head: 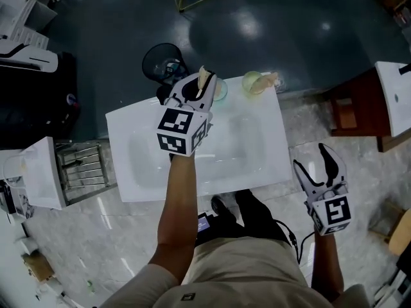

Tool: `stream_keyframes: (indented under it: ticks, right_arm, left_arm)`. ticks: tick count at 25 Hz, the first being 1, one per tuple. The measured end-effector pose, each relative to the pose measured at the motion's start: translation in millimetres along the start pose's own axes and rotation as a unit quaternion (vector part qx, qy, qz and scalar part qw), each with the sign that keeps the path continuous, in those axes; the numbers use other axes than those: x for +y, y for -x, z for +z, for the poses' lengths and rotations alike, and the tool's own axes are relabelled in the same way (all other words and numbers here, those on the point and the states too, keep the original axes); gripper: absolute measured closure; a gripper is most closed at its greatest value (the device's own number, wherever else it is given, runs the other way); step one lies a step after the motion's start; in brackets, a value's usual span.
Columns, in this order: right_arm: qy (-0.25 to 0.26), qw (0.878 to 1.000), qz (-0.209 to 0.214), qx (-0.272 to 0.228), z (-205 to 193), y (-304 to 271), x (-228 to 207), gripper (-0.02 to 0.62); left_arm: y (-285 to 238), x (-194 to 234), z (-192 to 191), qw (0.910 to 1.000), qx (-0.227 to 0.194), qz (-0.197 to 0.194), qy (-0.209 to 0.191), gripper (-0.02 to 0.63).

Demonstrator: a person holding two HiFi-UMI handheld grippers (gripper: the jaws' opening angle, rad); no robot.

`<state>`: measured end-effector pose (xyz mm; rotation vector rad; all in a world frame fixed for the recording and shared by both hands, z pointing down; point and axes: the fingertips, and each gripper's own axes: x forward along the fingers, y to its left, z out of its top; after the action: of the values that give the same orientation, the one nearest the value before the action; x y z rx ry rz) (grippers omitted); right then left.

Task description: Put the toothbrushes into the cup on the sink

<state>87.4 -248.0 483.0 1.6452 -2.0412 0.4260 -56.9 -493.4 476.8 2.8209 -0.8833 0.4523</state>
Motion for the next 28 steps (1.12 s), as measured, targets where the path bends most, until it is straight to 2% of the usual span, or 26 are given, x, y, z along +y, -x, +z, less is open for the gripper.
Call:
stream_keyframes:
  ticks: [7,16,21,28]
  right_arm:
    - [-0.01,1.0,0.017,0.013,-19.8,-35.1,-13.5,0.287]
    - [-0.009,0.999,0.028,0.013,-20.0,-46.5,-13.2,0.287]
    - [0.008,0.999,0.033,0.013,-16.9,-40.4,-11.4,0.287]
    - [0.01,0.999,0.046,0.001,-16.0,-38.6,-2.8,0.287]
  left_arm:
    - [-33.0,10.9,-43.1,0.999,0.042,0.012,0.001,0.574]
    - [-47.5,5.3,-68.5,0.9955,0.092,0.014,-0.019,0.574]
    - [-42.8,4.5,-60.5,0.995,0.088,0.027,-0.037,0.571]
    - [-36.3,0.7,-45.3,0.9931,0.078,0.045,-0.076,0.522]
